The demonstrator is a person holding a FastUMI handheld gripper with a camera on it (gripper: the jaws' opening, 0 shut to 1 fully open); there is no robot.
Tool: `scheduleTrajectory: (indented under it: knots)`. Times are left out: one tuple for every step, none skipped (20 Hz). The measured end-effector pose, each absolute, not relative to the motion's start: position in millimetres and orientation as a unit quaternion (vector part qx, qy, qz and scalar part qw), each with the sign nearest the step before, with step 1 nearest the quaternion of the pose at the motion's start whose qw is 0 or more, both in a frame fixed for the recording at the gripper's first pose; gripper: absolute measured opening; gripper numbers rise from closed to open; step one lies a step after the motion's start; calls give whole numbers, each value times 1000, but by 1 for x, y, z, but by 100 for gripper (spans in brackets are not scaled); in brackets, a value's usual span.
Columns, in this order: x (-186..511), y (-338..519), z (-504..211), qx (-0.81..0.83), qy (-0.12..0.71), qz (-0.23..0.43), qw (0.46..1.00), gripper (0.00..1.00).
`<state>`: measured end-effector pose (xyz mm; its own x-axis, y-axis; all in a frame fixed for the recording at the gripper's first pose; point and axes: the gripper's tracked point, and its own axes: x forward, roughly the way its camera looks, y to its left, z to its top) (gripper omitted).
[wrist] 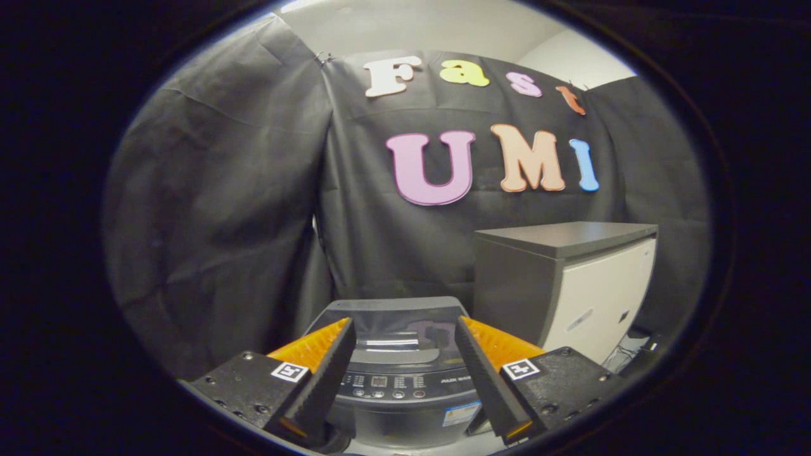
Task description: Put the clothes into the washing machine and then close the washing machine lid.
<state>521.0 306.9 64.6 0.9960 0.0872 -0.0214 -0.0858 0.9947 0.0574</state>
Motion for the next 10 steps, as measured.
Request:
scheduleTrajectory:
  knots:
    - [523,304,69,30,0,37,999,96]
    - [526,298,69,28,-3,29,999,97]
    - [525,296,72,31,-10,25,999,97]
    - [524,297,74,36,-16,27,999,97]
    - [524,299,79,45,-27,30,998,97]
    - [526,299,81,49,-33,31,998,97]
    - [526,299,85,46,-42,29,998,97]
    - [527,292,86,37,-45,20,998,97]
    - [527,286,88,27,-48,14,998,97]
    - [528,283,89,19,-51,14,998,97]
